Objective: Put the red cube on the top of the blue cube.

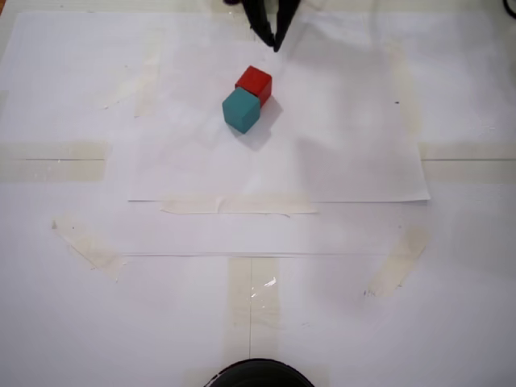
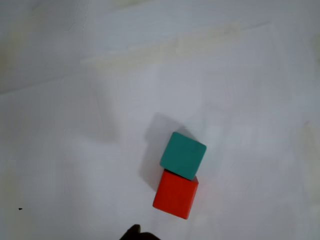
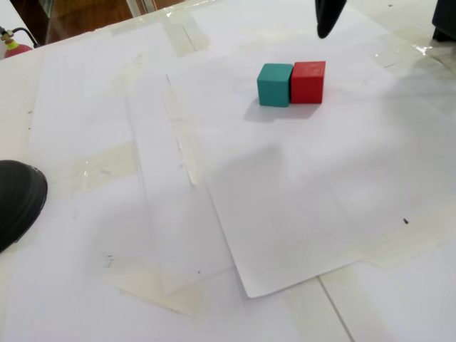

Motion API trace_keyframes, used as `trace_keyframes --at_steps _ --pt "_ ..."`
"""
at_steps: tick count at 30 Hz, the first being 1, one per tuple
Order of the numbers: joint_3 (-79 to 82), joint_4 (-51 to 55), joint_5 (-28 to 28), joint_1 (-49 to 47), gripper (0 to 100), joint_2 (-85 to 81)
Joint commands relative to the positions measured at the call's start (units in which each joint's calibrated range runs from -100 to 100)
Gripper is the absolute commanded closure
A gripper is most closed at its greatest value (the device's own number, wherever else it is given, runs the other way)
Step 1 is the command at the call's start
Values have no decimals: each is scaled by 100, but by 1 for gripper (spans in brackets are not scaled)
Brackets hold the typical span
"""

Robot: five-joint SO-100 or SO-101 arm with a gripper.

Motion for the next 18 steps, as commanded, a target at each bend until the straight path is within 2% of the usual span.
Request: trace_keyframes --at_steps 1,8,18 --pt "-157 -15 54 133 100 -16" --pt "88 -72 54 171 99 -7" --pt "415 -333 54 73 85 -68"
